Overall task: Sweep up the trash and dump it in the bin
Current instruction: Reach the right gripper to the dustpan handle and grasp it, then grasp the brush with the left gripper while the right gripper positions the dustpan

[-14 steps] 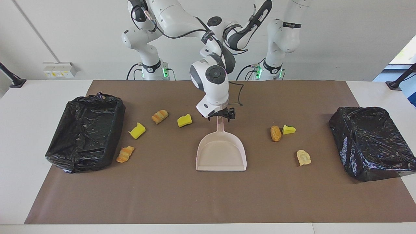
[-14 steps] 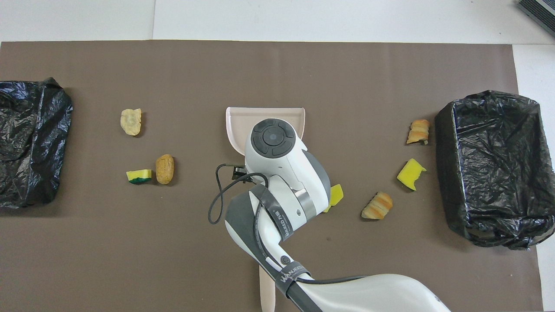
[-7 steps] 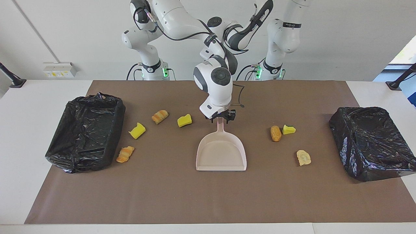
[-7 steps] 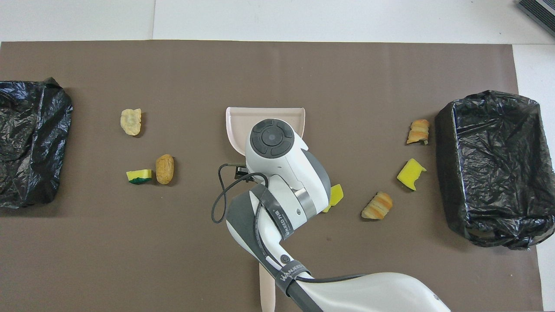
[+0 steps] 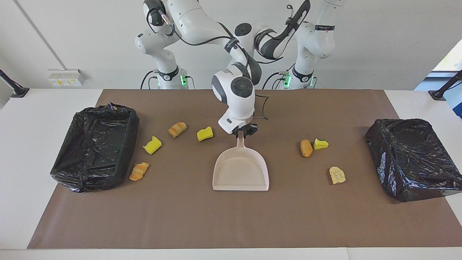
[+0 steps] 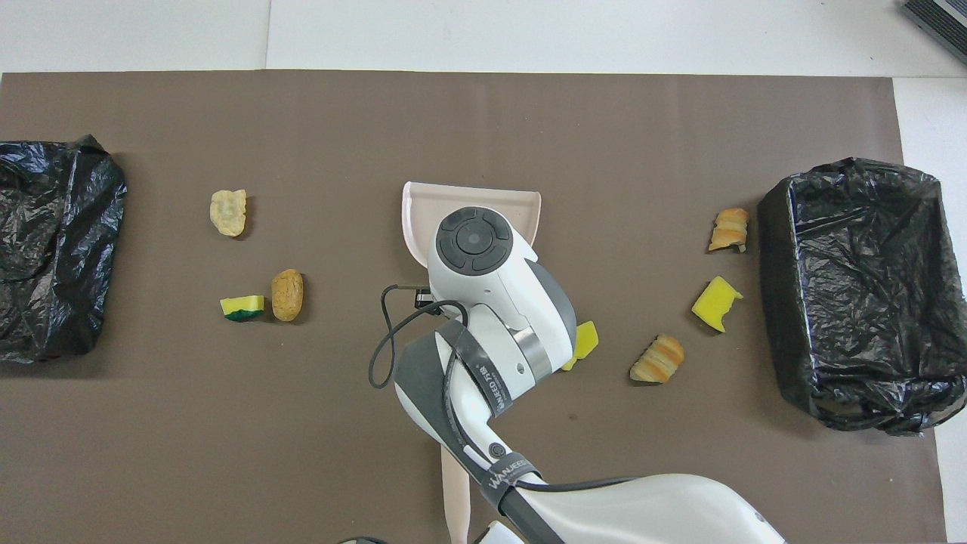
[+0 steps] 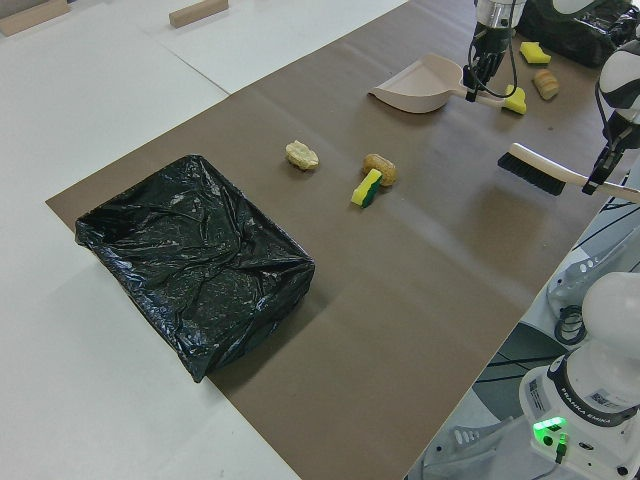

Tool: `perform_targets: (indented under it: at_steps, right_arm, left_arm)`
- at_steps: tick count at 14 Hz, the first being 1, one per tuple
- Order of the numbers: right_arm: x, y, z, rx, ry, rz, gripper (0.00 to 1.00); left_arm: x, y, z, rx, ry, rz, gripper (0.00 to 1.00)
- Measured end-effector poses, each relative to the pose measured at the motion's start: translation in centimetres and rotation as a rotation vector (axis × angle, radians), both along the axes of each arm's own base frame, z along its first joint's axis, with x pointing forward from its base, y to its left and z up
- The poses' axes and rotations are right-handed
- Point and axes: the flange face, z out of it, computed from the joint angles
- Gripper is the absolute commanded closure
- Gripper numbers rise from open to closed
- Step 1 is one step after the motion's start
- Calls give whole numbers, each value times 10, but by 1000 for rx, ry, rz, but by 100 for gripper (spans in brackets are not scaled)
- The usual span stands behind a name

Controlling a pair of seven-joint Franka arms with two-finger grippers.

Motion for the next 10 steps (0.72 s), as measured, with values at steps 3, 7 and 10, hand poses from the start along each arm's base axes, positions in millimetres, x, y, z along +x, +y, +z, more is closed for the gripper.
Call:
perform_targets:
  at_steps: [3, 7, 10]
  right_arm:
    - [32, -65, 45, 45, 3, 128, 100]
    - [38, -120, 102, 81, -42, 377, 100]
    - [43, -149, 98, 130, -32, 719, 100]
  left_arm:
    - [73, 53, 1, 27, -21, 48, 100]
    - [194, 160, 36, -46, -51, -17, 100]
    - [275, 239, 66, -74, -96, -141, 100]
